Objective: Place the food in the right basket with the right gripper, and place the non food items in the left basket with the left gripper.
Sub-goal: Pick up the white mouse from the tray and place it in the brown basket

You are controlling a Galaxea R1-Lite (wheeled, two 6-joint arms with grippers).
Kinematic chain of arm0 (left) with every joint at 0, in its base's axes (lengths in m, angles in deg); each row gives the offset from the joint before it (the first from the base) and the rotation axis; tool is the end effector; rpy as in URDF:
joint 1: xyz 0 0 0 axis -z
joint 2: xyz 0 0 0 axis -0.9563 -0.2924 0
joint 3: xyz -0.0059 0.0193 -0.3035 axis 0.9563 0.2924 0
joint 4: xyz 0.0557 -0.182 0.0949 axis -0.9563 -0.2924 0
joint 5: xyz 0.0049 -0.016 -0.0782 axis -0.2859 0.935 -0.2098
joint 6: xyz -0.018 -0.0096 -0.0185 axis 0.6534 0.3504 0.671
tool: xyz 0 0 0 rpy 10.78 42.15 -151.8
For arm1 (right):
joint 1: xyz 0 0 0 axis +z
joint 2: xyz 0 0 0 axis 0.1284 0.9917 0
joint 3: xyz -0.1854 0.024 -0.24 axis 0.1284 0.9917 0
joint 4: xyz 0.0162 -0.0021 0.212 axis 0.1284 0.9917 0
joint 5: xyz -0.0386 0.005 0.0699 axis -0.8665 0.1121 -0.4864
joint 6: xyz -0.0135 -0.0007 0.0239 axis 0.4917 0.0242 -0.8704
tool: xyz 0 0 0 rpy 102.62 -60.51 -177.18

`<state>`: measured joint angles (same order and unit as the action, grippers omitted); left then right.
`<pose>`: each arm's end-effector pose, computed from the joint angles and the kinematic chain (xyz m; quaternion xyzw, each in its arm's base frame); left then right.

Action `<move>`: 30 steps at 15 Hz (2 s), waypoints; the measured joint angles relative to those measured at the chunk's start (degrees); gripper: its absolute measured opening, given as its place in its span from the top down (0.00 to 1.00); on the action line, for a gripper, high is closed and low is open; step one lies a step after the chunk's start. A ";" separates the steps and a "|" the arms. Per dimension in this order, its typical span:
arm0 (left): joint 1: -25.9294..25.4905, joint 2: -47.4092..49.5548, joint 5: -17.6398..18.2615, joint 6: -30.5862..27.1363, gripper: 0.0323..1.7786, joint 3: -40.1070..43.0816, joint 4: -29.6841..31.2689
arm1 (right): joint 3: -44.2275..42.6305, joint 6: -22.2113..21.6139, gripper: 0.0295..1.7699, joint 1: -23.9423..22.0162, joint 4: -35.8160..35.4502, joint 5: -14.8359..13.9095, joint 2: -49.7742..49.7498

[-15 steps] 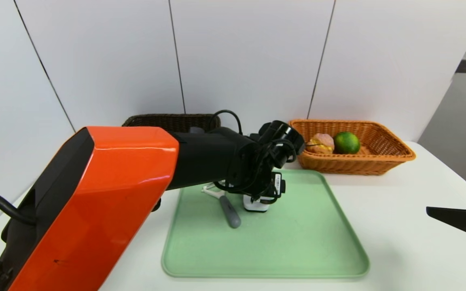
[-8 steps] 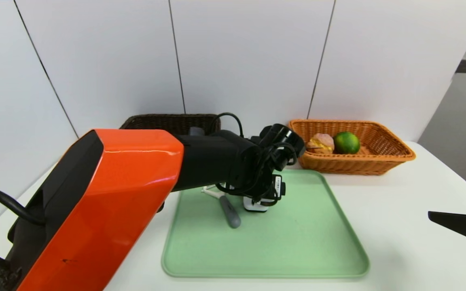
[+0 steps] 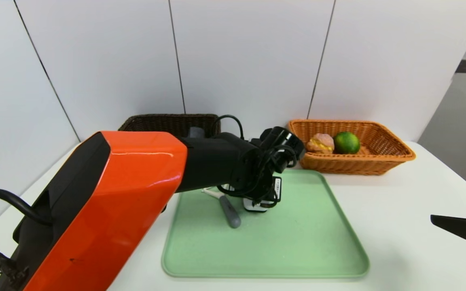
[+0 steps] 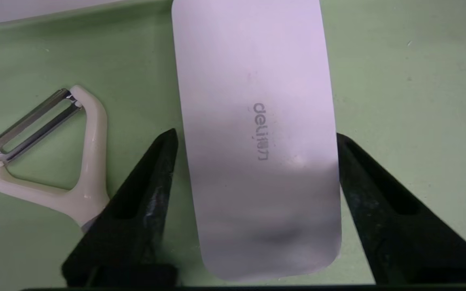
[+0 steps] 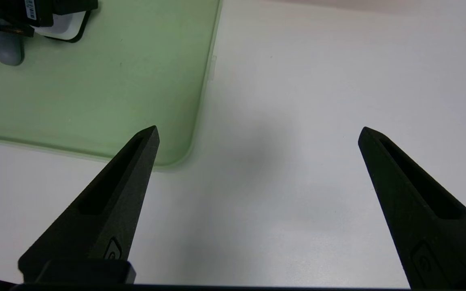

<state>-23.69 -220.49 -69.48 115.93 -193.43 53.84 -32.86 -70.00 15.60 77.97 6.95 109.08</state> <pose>0.3284 -0.3654 0.1336 0.0053 0.3918 -0.1040 0.9141 0.1305 0.0198 0.2280 -0.0039 0.3021 0.0806 0.9499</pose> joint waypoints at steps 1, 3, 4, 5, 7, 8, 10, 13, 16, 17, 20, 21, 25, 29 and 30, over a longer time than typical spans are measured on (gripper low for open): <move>0.05 -0.05 0.00 0.02 0.36 0.00 0.02 | 0.04 0.04 0.04 0.00 0.00 0.05 -0.17; 0.07 -0.09 0.02 0.00 0.43 0.00 0.00 | 0.12 0.04 0.04 0.01 0.00 0.06 -0.52; 0.07 -0.11 0.00 0.09 0.44 0.00 -0.09 | 0.15 0.04 0.04 0.01 0.00 0.05 -0.65; 0.07 -0.09 0.04 0.18 0.44 0.00 -0.15 | 0.15 0.04 0.04 0.01 0.05 0.11 -0.80; 0.13 0.24 0.28 0.13 0.44 0.01 -0.15 | 0.54 0.02 0.04 0.01 0.05 0.11 -1.17; 0.33 0.66 0.55 0.11 0.44 0.01 -0.06 | 0.65 0.02 0.04 0.01 0.00 0.11 -1.33; 1.21 2.46 2.12 0.05 0.44 0.01 -0.04 | 0.84 0.00 0.04 0.01 0.00 0.13 -1.57; 2.39 8.06 8.68 0.00 0.44 0.01 -0.06 | 1.27 -0.05 0.04 0.01 0.11 0.13 -1.99; 2.01 16.18 13.59 -1.19 0.44 0.01 0.10 | 1.35 -0.11 0.04 0.00 0.05 0.05 -2.23; 0.71 18.66 13.85 -1.90 0.44 0.01 0.16 | 1.35 -0.22 0.04 0.00 0.05 0.05 -2.27; -8.22 25.36 13.64 -4.02 0.44 0.09 0.22 | 1.74 -0.49 0.04 -0.38 0.09 0.05 -2.68; -11.86 27.05 13.62 -5.52 0.44 0.17 0.24 | 1.94 -0.46 0.04 -0.49 0.09 0.05 -2.79; -25.36 30.14 13.96 -12.50 0.44 0.89 0.24 | 2.24 -0.33 0.04 -0.62 0.02 0.05 -2.90; -33.33 26.84 14.34 -18.14 0.45 1.57 0.46 | 2.22 -0.28 0.04 -0.66 0.02 -0.02 -2.90; -34.51 25.50 14.48 -18.47 0.45 1.58 1.05 | 2.18 -0.28 0.04 -0.66 0.05 -0.02 -2.93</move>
<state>-58.20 -194.99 -55.00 97.47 -191.84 54.89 -30.67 -70.28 14.94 78.01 6.92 106.15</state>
